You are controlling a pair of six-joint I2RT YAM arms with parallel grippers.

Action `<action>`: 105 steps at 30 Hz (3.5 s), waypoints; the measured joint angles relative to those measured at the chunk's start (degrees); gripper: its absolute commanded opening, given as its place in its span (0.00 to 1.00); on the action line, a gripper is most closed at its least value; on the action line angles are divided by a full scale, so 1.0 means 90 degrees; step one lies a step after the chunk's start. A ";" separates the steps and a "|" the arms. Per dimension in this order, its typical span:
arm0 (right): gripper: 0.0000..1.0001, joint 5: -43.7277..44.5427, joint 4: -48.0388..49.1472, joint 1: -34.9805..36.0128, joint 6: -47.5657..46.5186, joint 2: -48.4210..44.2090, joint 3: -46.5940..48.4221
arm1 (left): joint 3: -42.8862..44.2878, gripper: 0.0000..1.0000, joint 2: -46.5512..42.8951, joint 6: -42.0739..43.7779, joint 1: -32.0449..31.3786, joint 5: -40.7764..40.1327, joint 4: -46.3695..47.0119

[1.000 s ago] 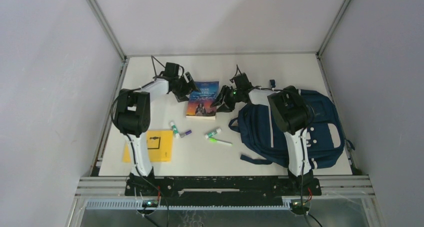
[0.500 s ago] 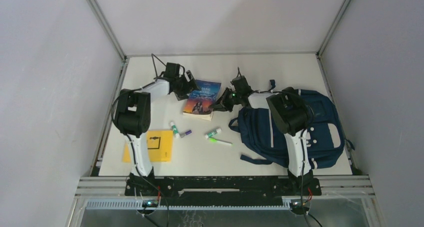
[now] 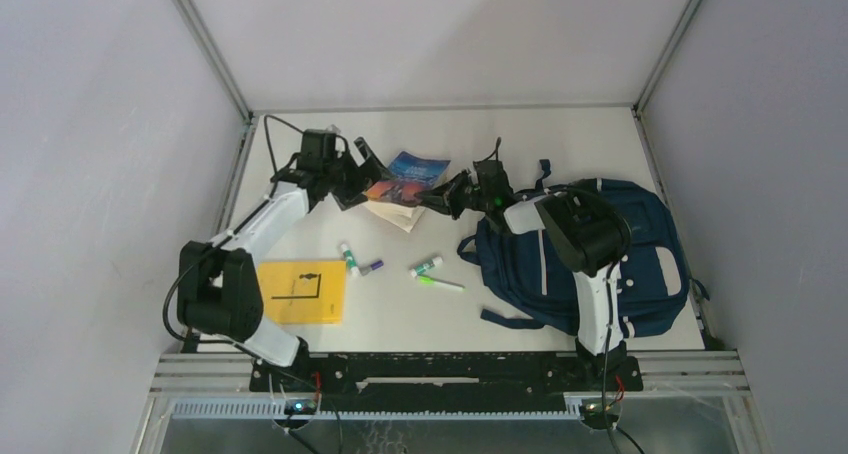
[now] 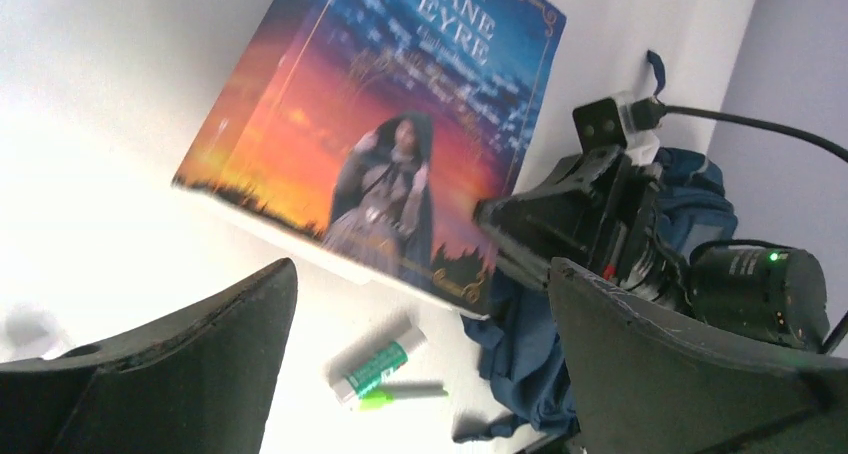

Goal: Pack the student bag
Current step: Pick up the book from the center of the board.

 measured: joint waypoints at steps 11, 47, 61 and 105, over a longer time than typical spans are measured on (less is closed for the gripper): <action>0.00 -0.0002 0.1149 -0.0151 0.0940 0.0000 -0.0238 | -0.1812 1.00 -0.0328 -0.0889 0.0274 0.0461 0.0826; 0.00 -0.0034 0.1370 -0.0146 0.1013 0.0000 -0.0260 | -0.3271 1.00 -0.0379 -0.2776 0.0267 0.0656 0.4741; 0.00 -0.0044 0.1418 -0.0109 0.1173 0.0000 -0.0260 | -0.2543 0.57 0.0328 -0.2946 0.0066 0.0806 0.5061; 0.48 0.4838 -0.7089 0.0597 -0.6001 -0.4235 -0.0777 | -0.1377 0.00 -0.2671 0.0313 -0.0321 0.1851 -0.0282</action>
